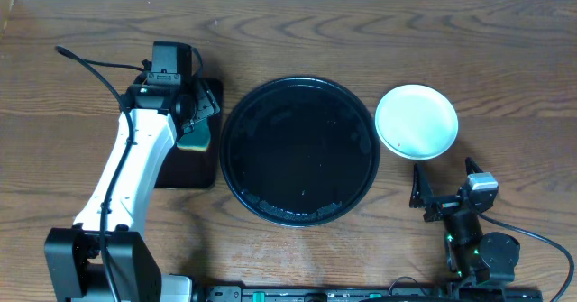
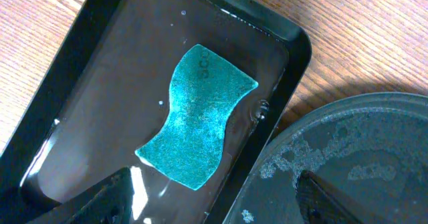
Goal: Clean dirty plates on tray and stack at the side
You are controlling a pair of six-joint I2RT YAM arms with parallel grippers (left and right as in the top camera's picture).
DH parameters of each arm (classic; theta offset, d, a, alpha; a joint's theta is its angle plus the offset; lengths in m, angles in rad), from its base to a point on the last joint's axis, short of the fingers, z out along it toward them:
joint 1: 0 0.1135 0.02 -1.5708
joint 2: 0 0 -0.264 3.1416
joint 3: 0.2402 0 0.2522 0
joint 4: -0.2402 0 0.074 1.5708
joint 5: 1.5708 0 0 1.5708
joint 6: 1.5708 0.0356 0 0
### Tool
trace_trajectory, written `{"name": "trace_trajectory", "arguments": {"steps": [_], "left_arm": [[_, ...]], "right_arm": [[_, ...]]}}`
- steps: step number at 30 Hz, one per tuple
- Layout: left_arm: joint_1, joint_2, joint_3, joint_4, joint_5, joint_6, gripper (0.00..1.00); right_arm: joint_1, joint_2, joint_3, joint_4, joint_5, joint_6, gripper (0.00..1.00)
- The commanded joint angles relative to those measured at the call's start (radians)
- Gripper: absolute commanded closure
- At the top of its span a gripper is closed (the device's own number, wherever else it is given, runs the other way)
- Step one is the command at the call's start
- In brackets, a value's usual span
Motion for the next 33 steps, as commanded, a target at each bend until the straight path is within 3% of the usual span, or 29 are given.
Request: {"name": "trace_trajectory", "arguments": {"steps": [1,9,14,20,28,33], "left_arm": [[0.008,0.003,-0.010,0.021,-0.032,0.003,0.22],[0.002,-0.181,-0.203,0.352,0.000,0.166,0.22],[0.003,-0.439,-0.447,0.528,0.007,0.274,0.22],[0.003,-0.789,-0.751,0.637,0.006,0.406,0.22],[0.010,-1.159,-1.077,0.819,-0.016,0.449,0.22],[0.030,-1.300,-1.184,0.839,-0.022,0.449,0.22]], "right_arm": [[0.005,-0.007,-0.002,-0.005,0.005,0.013,0.01],[0.005,-0.007,-0.002,-0.005,0.005,0.013,0.01],[0.005,-0.007,-0.002,-0.005,0.005,0.013,0.01],[0.005,-0.007,-0.002,-0.005,0.005,0.013,0.01],[0.005,-0.007,-0.002,-0.005,0.005,0.013,0.01],[0.005,-0.007,-0.002,-0.005,0.005,0.013,0.01]]}}
